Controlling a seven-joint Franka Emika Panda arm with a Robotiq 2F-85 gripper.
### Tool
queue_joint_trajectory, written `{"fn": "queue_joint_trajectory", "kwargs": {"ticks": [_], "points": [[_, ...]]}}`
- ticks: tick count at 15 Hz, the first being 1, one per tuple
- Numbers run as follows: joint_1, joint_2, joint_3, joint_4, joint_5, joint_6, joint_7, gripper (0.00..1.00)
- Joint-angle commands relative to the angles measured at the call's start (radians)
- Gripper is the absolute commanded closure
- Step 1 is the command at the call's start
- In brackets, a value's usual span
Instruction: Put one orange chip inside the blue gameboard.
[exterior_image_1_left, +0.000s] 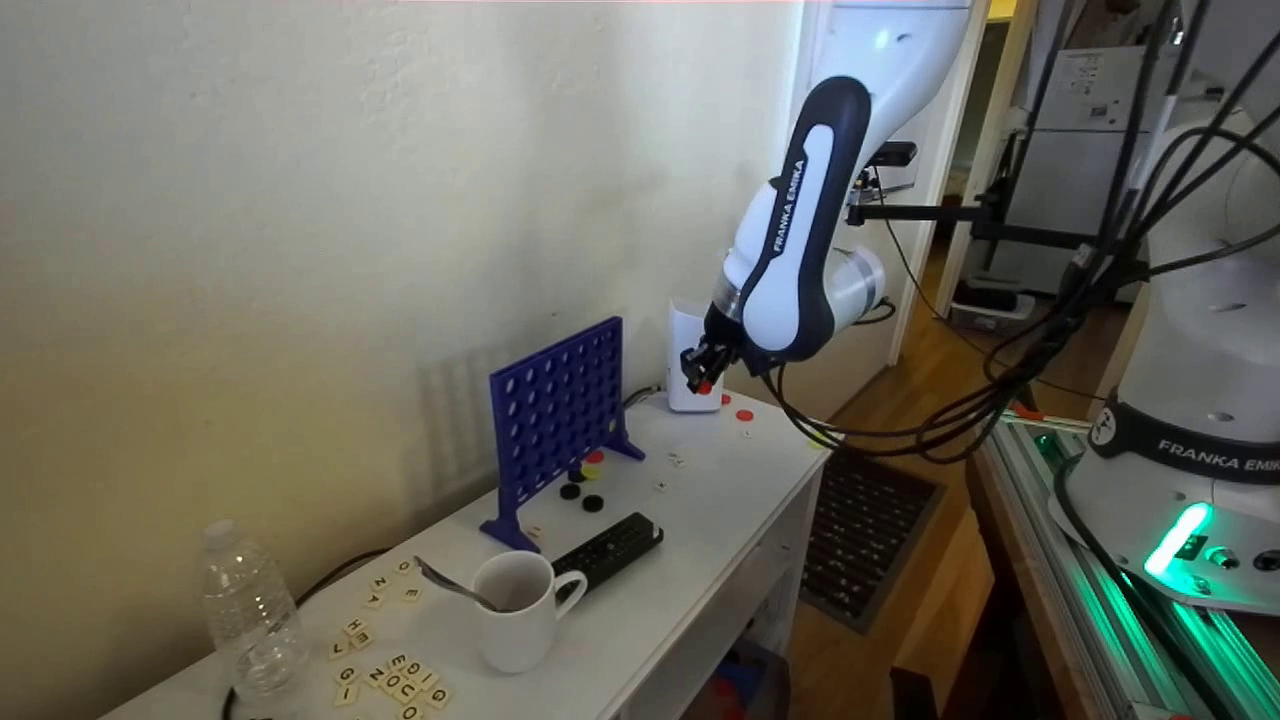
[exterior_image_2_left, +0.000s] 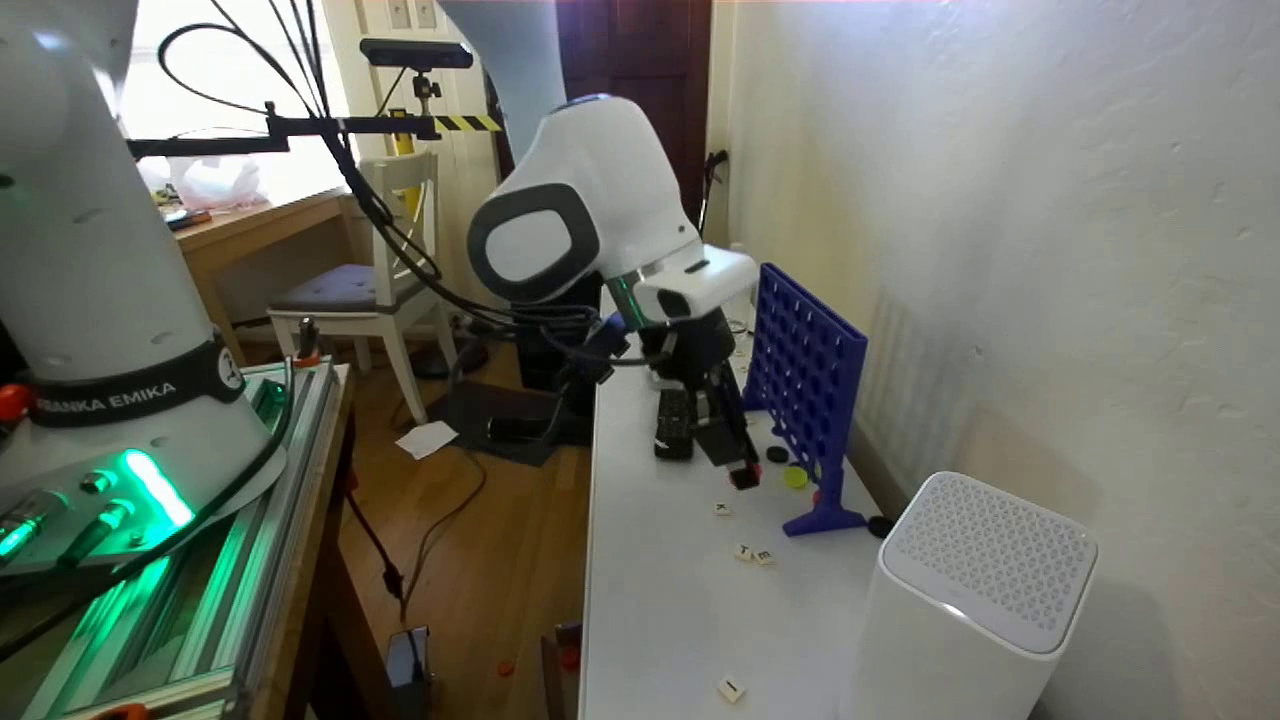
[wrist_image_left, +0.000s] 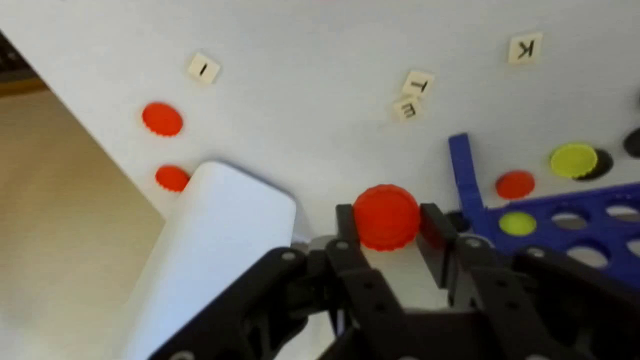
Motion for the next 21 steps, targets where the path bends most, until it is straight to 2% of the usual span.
{"fn": "queue_joint_trajectory", "kwargs": {"ticks": [1,4,6,9,10,12,16,17,18,19,20,21], "points": [[0.272,-0.104,-0.181,-0.131,0.193,0.171,-0.152,0.89],[0.504,-0.136,-0.292,-0.176,0.413,0.323,-0.332,0.89],[0.609,-0.140,-0.331,-0.141,0.557,0.386,-0.488,0.89],[0.759,-0.196,-0.427,-0.127,0.609,0.466,-0.691,0.89],[0.694,-0.127,-0.377,-0.133,0.564,0.441,-0.554,0.64],[0.747,-0.152,-0.413,-0.125,0.579,0.457,-0.623,0.64],[0.749,-0.162,-0.424,-0.124,0.579,0.457,-0.647,0.64],[0.749,-0.162,-0.424,-0.124,0.579,0.457,-0.648,0.89],[0.744,-0.147,-0.415,-0.119,0.548,0.483,-0.618,0.89],[0.620,-0.182,-0.298,-0.092,0.502,0.552,-0.617,0.89],[0.594,-0.177,-0.270,-0.074,0.460,0.590,-0.611,0.89],[0.540,-0.166,-0.213,-0.048,0.414,0.634,-0.609,0.89]]}}
